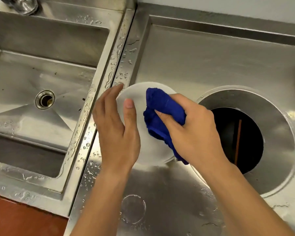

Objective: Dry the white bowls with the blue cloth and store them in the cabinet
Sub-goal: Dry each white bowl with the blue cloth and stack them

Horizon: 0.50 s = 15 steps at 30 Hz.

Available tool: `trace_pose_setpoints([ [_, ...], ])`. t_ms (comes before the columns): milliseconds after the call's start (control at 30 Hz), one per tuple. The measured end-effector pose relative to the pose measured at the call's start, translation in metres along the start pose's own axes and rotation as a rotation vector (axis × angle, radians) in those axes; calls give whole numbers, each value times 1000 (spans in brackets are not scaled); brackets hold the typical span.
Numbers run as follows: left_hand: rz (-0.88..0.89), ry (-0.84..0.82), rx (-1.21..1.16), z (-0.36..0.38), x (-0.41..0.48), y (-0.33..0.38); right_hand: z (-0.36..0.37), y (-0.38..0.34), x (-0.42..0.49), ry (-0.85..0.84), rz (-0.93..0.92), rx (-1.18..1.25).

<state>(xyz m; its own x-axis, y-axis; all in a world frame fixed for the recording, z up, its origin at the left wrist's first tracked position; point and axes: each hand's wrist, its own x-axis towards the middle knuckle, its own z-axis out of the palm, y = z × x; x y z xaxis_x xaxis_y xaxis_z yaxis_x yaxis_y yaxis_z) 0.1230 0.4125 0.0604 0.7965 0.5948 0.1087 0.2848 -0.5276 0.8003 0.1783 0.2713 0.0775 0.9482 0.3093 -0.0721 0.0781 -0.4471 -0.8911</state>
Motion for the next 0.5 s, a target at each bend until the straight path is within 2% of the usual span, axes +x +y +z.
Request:
trace_pose_setpoints([
  [100,81,-137,-296,7,0,46,-30,-23,-6,19,-50,167],
  [233,72,-313,-591,23,-11,104,-89,-46,-22,95,-97,407],
  [300,33,-358,-618,33,-19,129,-116,-44,-31,118,-86,471],
  [500,127,-398,-592,105,-68,233,-237,-14,-61,257,-141,443],
])
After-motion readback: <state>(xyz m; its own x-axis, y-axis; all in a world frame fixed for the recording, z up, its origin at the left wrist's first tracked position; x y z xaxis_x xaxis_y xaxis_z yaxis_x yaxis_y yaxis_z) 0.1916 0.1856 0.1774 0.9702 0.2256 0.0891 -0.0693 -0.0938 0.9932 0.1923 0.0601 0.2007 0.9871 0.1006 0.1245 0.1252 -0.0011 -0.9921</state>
